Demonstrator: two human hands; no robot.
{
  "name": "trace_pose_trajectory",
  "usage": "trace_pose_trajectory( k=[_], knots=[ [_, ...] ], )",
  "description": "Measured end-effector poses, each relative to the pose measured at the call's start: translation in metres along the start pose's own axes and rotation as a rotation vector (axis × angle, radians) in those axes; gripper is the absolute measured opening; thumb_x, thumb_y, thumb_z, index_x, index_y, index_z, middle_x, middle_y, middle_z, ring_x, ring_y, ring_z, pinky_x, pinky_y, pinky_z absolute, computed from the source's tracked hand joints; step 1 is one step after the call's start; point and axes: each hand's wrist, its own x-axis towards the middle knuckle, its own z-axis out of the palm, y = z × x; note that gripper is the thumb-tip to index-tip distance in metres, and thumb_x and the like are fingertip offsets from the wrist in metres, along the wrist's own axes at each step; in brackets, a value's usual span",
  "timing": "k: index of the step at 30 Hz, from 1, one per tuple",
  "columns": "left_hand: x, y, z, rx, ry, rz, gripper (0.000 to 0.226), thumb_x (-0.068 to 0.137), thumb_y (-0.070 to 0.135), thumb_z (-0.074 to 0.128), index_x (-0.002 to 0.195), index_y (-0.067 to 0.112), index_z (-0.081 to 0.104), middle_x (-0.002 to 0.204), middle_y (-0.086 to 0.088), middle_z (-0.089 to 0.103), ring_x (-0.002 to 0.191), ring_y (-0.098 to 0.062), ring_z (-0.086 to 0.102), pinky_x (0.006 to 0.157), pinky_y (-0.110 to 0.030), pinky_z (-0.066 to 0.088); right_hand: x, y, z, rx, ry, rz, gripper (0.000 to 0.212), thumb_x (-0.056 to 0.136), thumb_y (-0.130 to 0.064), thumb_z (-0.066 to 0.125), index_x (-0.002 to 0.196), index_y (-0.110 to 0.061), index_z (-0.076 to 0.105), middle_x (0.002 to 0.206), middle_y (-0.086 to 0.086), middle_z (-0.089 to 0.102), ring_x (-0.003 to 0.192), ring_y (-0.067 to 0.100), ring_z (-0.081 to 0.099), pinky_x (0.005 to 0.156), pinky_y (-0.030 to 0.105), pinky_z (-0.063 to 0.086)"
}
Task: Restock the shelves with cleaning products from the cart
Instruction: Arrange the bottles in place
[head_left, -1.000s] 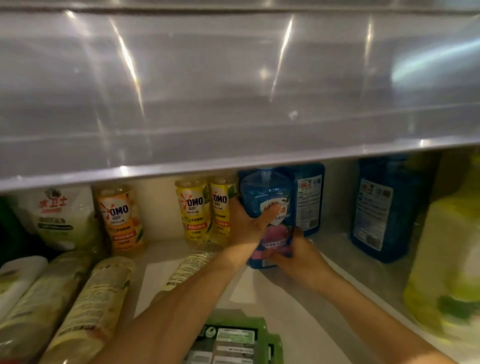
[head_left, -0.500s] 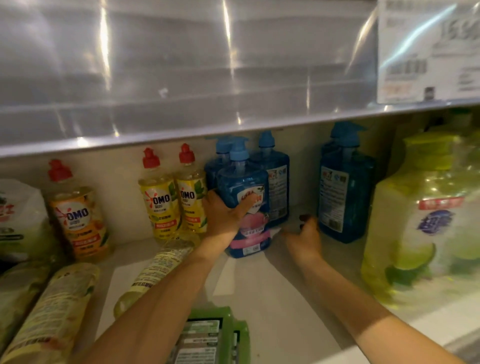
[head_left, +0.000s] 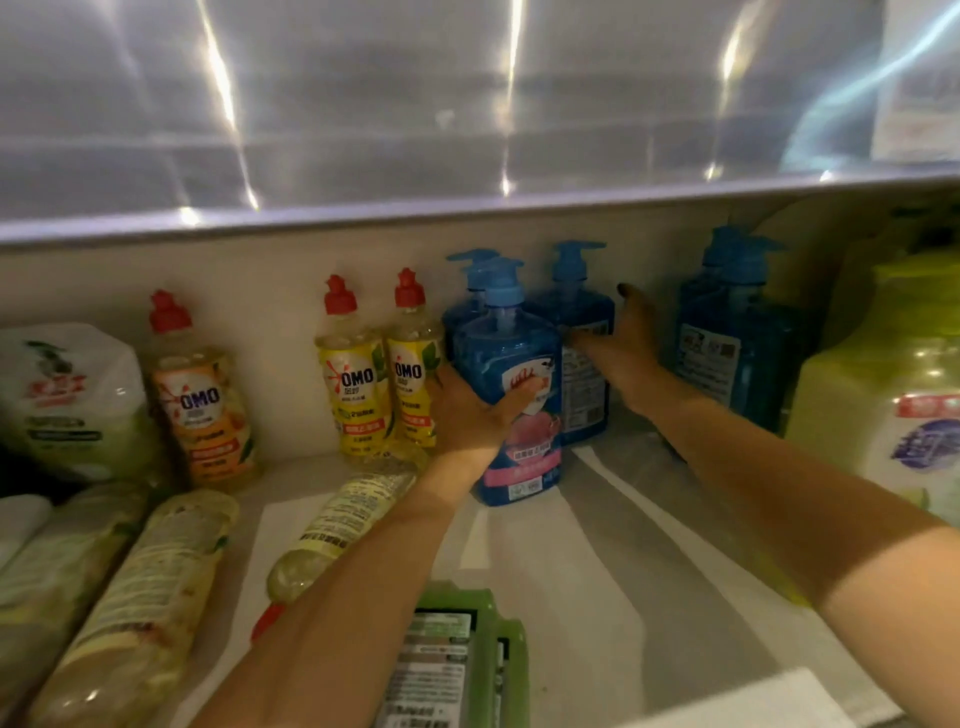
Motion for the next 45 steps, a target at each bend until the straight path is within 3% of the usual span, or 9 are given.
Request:
trace_pose_trajectory(
  k=[10,15,21,25,29,33,36,43,45],
  knots=[
    [0.001,0.001,-0.005,0.101,-0.036,0.016,0.124,0.044,0.094,0.05,0.143,0.021,0.036,0.145,0.0,0.046,0.132,-0.02,0.045,0.109,-0.042,0.039,0.02,0.005,0.014,-0.15,-0.081,-0.017,0.087,0.074,-0.022,0.081,0.139,-0.009,0.024,0.138,0.018,0.036,0.122,0.035,0.044,0.097,0.045,0.045],
    [-0.004,0.005,-0.004,0.076,-0.036,0.014,0.116,0.048,0.086,0.054,0.142,0.02,0.037,0.144,-0.001,0.047,0.131,-0.02,0.046,0.108,-0.042,0.04,0.007,0.01,0.002,-0.296,-0.002,-0.097,0.088,0.064,-0.038,0.085,0.125,-0.011,0.028,0.128,0.019,0.039,0.116,0.037,0.044,0.09,0.051,0.047],
    [-0.004,0.008,-0.003,0.009,-0.07,-0.034,0.095,0.065,0.06,0.072,0.143,0.017,0.037,0.144,-0.003,0.047,0.131,-0.022,0.046,0.108,-0.043,0.04,0.014,0.006,-0.013,-0.347,-0.146,-0.151,0.094,0.067,-0.04,0.085,0.131,-0.007,0.025,0.134,0.016,0.037,0.122,0.031,0.042,0.096,0.046,0.044],
    [-0.002,0.005,-0.003,0.059,-0.052,-0.017,0.093,0.069,0.056,0.073,0.144,0.018,0.034,0.147,-0.003,0.044,0.133,-0.022,0.044,0.11,-0.043,0.037,0.022,0.008,-0.022,-0.207,-0.182,-0.202,0.071,0.075,-0.03,0.081,0.121,-0.003,0.034,0.119,0.015,0.048,0.104,0.021,0.049,0.083,0.038,0.047],
    [-0.003,0.005,-0.003,0.03,-0.045,-0.013,0.09,0.067,0.054,0.076,0.141,0.015,0.041,0.141,-0.004,0.051,0.128,-0.021,0.05,0.106,-0.042,0.041,0.022,0.015,-0.024,-0.02,-0.113,-0.122,0.067,0.072,-0.024,0.084,0.118,-0.009,0.037,0.103,-0.001,0.047,0.109,0.027,0.053,0.072,0.025,0.047],
    [-0.003,0.006,-0.003,0.073,-0.017,0.005,0.089,0.069,0.053,0.075,0.142,0.016,0.039,0.143,-0.003,0.049,0.13,-0.021,0.048,0.108,-0.041,0.039,0.021,0.01,-0.023,-0.103,-0.182,-0.062,0.098,0.065,-0.041,0.086,0.143,-0.018,0.031,0.143,0.008,0.034,0.129,0.027,0.04,0.104,0.044,0.043],
    [-0.003,0.007,-0.002,0.028,-0.032,-0.011,0.085,0.07,0.046,0.078,0.139,0.012,0.042,0.14,-0.006,0.052,0.127,-0.022,0.051,0.106,-0.042,0.042,0.013,0.001,-0.021,-0.201,-0.122,-0.097,0.088,0.064,-0.043,0.086,0.131,-0.011,0.039,0.132,0.012,0.04,0.12,0.03,0.046,0.098,0.047,0.047],
    [-0.003,0.008,-0.003,0.034,-0.019,-0.006,0.086,0.07,0.048,0.077,0.141,0.014,0.04,0.142,-0.005,0.05,0.129,-0.021,0.049,0.107,-0.041,0.04,-0.016,-0.002,-0.031,0.041,-0.271,-0.057,0.055,0.081,-0.009,0.073,0.119,-0.018,0.034,0.097,-0.009,0.047,0.081,0.0,0.049,0.052,0.008,0.043],
    [-0.003,0.009,-0.003,0.049,-0.028,-0.007,0.086,0.07,0.05,0.076,0.14,0.014,0.04,0.141,-0.005,0.05,0.128,-0.022,0.049,0.107,-0.041,0.041,-0.021,-0.001,-0.043,0.021,-0.257,-0.078,0.052,0.082,-0.008,0.073,0.12,-0.014,0.037,0.101,-0.007,0.05,0.089,0.01,0.052,0.057,0.007,0.043]
  ],
)
